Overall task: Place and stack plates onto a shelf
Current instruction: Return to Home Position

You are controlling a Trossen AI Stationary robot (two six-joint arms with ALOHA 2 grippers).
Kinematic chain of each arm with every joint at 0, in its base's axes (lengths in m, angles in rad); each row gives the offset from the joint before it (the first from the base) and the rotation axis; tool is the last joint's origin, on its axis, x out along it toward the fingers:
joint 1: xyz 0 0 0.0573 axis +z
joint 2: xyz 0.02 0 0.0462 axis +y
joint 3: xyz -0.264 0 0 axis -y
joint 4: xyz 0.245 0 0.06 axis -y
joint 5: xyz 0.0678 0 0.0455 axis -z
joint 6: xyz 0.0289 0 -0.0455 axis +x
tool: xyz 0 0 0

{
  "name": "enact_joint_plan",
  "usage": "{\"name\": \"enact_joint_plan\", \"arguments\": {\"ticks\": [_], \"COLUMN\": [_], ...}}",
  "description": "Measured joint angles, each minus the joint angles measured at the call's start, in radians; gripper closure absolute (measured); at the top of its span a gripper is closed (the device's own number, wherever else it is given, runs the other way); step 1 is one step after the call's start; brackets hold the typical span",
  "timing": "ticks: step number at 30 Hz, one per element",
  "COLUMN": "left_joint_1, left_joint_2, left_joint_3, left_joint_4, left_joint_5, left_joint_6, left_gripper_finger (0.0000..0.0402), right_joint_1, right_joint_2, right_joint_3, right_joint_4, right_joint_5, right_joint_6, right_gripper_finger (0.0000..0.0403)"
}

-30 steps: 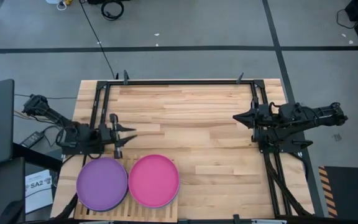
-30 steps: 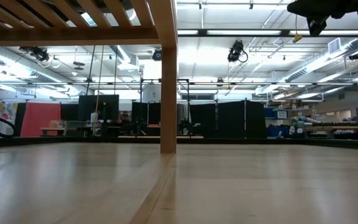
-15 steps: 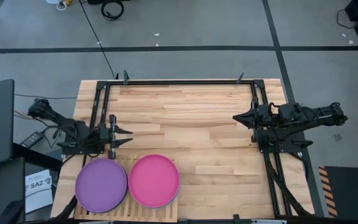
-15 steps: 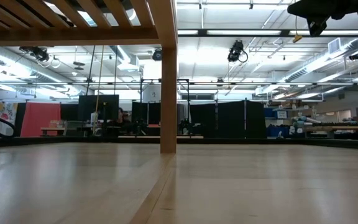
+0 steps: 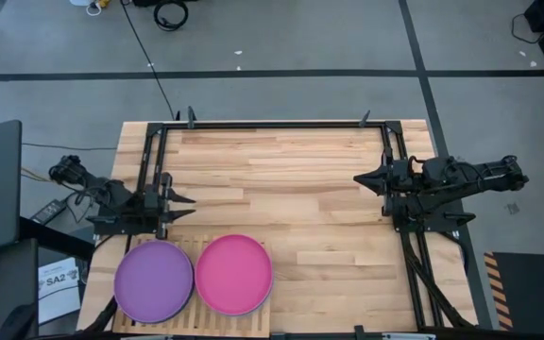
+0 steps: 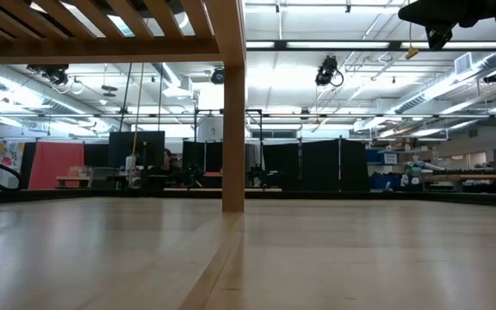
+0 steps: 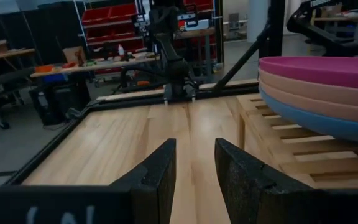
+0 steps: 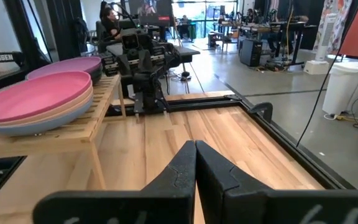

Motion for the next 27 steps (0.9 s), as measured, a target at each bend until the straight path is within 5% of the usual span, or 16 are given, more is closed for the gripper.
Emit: {"name": "enact_joint_plan", "arguments": {"ticks": [10,27], "left_joint_1": [0.000,0.000], "left_joint_2": [-0.048,-0.047], "left_joint_3": [0.000,0.000], "left_joint_4": [-0.099,-0.099], "left_joint_5": [0.020,0.024], "left_joint_6": [-0.074,-0.076], "left_gripper_finger": [0.0285,0.0285], "right_joint_1": [0.000,0.000], "right_joint_2": [-0.067,-0.322], "right_joint_3": [-0.018,-0.401], "right_joint_4": [-0.048,0.212], "right_joint_5": [-0.054,-0.044], "right_joint_6": [0.043,0.038], "right_gripper_finger": [0.0391,0.0391]}}
